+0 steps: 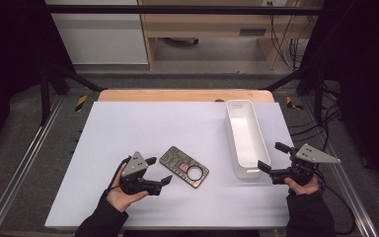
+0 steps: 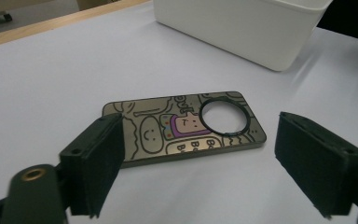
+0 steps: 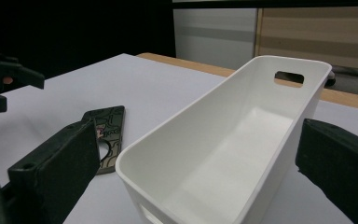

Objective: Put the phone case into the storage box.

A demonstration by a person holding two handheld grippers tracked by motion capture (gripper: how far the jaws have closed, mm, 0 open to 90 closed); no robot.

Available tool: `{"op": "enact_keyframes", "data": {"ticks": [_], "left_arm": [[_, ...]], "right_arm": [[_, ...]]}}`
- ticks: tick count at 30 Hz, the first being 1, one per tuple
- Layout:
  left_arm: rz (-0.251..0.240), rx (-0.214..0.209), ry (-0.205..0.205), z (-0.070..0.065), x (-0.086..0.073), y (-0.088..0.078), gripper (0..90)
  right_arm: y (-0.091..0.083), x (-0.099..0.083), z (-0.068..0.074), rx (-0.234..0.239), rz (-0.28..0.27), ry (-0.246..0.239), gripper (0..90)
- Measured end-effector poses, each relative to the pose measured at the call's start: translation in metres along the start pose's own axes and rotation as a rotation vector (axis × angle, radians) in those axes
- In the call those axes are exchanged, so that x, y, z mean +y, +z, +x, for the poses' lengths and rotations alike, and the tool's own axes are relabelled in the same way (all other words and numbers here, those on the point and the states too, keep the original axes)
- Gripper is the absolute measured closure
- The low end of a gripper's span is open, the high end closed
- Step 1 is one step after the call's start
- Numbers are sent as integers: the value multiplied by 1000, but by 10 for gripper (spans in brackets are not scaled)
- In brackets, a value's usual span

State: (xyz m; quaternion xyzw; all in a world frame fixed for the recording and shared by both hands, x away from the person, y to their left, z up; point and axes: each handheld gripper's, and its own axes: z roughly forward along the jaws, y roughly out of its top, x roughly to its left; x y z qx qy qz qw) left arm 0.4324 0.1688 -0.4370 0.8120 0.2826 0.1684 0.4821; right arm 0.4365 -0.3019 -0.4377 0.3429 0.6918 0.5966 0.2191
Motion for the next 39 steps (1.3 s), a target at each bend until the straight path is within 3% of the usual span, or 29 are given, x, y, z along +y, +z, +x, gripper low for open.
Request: {"op": "enact_keyframes", "data": {"ticks": [2,8,12,16,18,26,28,39], "left_arm": [[5,0,4,-2,0,2,200],[43,5,32,-9,-3,15,404],[55,-5,56,-14,-3,21,453],[118,-6,49,-17,-3,28,501],[141,16,64,-20,-3,33,523],[171,12,49,-23,-2,42,626],[191,-16,25,-23,-3,45,677],[239,-28,15,-33,-4,60,849]], "right_arm": [[0,0,0,0,-1,1,4],[0,0,0,0,1,-1,4],[0,0,0,0,1,0,4],[0,0,0,0,2,1,4],[0,0,0,0,2,1,4],[0,0,0,0,1,1,4],[1,0,0,0,2,1,4],[1,0,0,1,1,2,4]]}}
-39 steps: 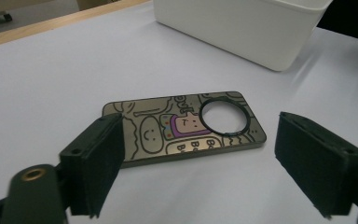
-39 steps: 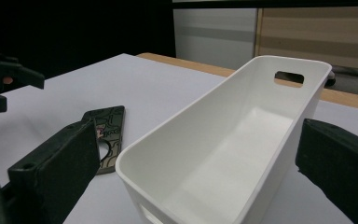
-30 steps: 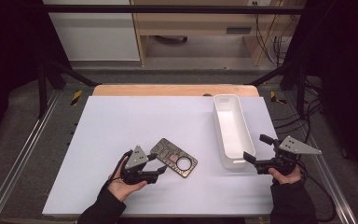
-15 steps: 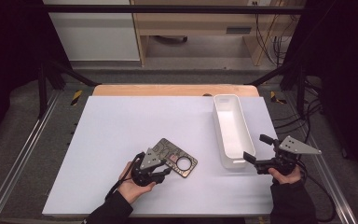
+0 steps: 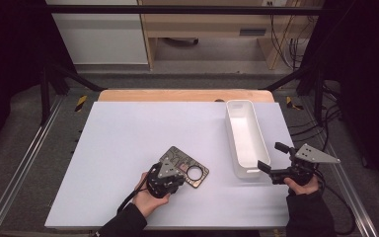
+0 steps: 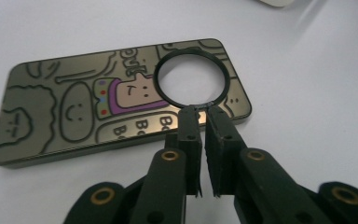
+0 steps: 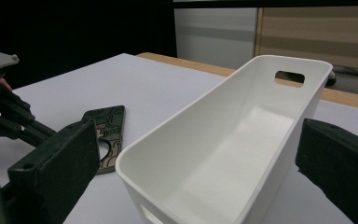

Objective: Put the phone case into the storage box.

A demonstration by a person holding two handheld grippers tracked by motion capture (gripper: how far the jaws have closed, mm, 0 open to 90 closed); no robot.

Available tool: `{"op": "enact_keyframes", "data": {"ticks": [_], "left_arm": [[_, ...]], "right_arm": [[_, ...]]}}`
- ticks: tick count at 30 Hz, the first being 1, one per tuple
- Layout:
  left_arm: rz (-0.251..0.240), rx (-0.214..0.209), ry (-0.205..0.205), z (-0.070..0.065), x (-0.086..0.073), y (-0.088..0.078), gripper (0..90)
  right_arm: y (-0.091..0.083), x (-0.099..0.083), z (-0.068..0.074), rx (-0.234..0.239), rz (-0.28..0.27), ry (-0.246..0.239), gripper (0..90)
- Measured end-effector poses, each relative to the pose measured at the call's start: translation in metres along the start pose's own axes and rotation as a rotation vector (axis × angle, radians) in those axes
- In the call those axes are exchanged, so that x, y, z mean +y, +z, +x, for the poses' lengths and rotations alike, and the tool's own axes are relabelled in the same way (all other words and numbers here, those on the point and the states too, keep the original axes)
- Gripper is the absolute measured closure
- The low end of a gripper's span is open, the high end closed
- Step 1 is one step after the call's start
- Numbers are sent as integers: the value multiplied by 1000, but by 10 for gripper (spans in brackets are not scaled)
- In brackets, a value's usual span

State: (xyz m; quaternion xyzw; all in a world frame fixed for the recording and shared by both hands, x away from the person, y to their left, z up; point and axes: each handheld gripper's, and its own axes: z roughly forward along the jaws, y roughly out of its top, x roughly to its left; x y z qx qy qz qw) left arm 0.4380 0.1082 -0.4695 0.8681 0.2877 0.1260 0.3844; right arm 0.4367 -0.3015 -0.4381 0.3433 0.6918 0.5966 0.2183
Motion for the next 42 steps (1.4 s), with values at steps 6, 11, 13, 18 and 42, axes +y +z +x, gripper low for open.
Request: {"op": "enact_keyframes", "data": {"ticks": [6,11,13,18,42], "left_arm": [[21,-8,9,-4,1,8,898],[33,-22,17,-8,3,15,898],[34,-21,24,-10,4,17,898],[38,-24,34,-13,5,22,898],[4,-12,39,-13,14,36,897]], "right_arm": [[0,0,0,0,-2,1,4],[0,0,0,0,0,0,4],[0,0,0,0,-1,0,4],[0,0,0,0,-1,0,4],[0,0,0,1,2,-2,4]]}}
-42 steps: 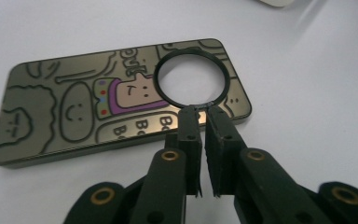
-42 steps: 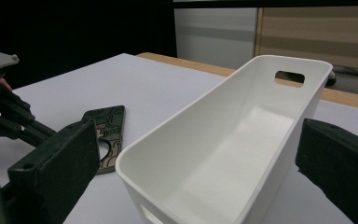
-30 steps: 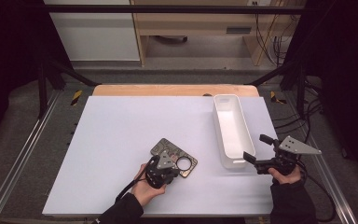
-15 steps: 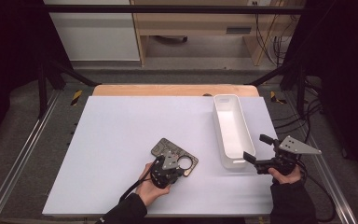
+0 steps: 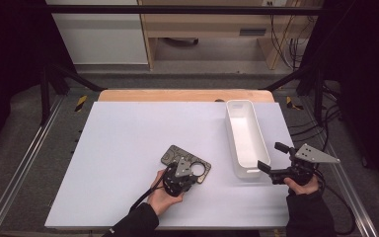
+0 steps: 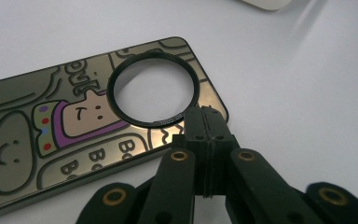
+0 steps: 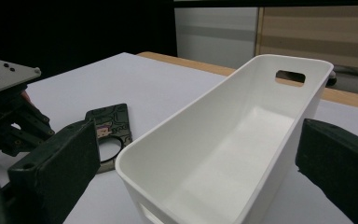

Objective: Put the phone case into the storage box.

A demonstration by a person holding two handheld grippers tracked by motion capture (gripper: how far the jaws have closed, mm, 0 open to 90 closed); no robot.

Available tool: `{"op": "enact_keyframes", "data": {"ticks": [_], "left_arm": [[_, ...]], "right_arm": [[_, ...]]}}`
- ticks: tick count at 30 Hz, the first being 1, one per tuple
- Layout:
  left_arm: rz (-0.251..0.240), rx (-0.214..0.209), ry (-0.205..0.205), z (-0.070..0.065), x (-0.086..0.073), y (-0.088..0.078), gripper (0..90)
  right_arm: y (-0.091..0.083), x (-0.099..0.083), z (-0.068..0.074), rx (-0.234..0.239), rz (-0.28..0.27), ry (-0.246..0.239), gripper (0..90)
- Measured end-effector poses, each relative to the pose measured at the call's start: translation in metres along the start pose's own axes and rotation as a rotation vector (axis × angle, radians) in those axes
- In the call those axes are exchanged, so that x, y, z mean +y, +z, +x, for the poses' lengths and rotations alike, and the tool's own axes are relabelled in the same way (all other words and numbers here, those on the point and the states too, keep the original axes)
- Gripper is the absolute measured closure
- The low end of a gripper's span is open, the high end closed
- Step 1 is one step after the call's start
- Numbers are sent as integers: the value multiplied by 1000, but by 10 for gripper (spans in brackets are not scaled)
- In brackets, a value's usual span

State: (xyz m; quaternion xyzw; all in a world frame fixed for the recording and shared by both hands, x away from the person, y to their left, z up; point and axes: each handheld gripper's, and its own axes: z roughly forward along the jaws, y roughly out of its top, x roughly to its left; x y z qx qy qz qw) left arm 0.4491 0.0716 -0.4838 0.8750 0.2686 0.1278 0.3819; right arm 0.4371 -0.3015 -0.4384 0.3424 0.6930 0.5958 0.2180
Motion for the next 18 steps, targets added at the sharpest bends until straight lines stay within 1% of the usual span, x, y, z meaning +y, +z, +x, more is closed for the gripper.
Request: {"op": "enact_keyframes", "data": {"ticks": [5,7,9,13,18], "left_arm": [[-3,-7,0,1,0,0,894],[3,-3,3,0,0,0,890],[-2,-3,5,1,1,-3,894],[-30,-5,-9,5,5,-12,896],[-60,-6,-24,13,12,-26,897]], "right_arm": [[0,0,0,1,2,0,4],[0,0,0,0,2,0,4],[0,0,0,-1,4,-2,4],[0,0,0,-4,10,-7,4],[0,0,0,-5,11,-9,4]]}}
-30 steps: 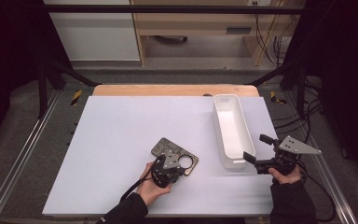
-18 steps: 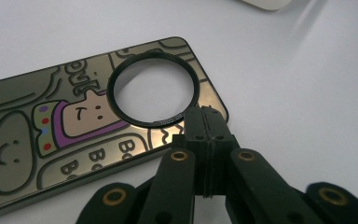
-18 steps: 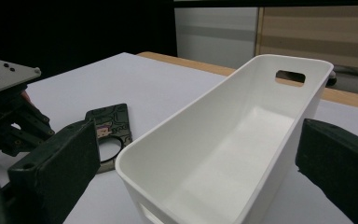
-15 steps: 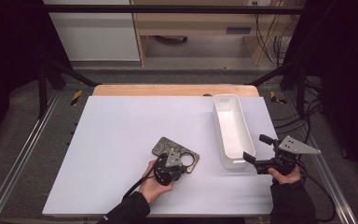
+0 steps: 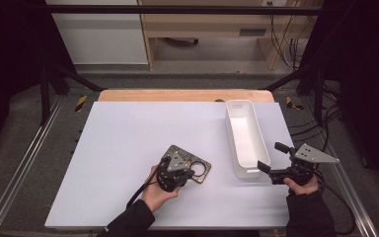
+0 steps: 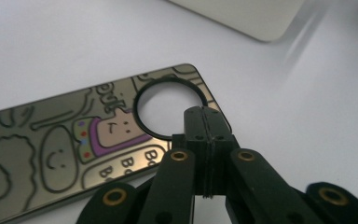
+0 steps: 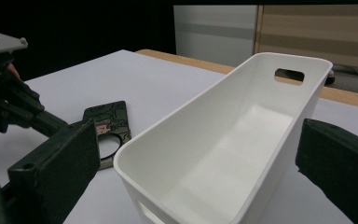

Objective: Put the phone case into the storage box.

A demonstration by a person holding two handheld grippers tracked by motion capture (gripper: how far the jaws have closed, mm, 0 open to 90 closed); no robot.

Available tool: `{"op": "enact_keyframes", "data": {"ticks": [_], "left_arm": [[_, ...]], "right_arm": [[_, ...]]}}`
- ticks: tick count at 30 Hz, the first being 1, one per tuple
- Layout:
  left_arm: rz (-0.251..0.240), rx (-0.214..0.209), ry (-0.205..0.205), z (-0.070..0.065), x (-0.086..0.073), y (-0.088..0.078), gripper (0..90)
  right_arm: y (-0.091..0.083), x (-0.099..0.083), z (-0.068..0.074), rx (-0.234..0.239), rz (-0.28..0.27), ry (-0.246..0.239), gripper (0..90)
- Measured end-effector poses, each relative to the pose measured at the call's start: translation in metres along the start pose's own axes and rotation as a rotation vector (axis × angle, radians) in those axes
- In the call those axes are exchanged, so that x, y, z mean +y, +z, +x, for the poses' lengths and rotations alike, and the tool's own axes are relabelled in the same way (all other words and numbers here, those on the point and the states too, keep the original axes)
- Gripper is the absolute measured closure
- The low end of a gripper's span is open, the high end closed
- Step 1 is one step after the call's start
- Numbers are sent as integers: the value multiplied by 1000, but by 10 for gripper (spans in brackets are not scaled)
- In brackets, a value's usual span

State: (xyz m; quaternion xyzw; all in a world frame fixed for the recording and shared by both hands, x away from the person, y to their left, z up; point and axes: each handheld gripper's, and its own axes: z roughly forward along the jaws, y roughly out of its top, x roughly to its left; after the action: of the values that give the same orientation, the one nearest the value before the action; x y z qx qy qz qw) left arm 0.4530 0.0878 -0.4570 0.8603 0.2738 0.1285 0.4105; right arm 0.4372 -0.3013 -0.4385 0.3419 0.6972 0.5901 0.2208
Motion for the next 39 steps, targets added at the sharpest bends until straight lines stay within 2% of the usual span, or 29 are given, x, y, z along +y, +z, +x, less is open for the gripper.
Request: {"op": "enact_keyframes", "data": {"ticks": [9,17,25,31,39], "left_arm": [[-36,29,-27,23,12,-25,897],[-46,50,-43,44,22,-32,897],[-32,84,-66,65,28,-26,897],[-5,100,-71,76,33,-14,897],[24,123,-100,89,38,2,897]], "right_arm": [[2,-1,1,-4,12,-6,4],[1,0,1,-6,11,-5,4],[1,0,1,-7,9,-5,4],[1,0,1,-6,8,-4,4],[1,-1,1,-2,11,-4,4]]}}
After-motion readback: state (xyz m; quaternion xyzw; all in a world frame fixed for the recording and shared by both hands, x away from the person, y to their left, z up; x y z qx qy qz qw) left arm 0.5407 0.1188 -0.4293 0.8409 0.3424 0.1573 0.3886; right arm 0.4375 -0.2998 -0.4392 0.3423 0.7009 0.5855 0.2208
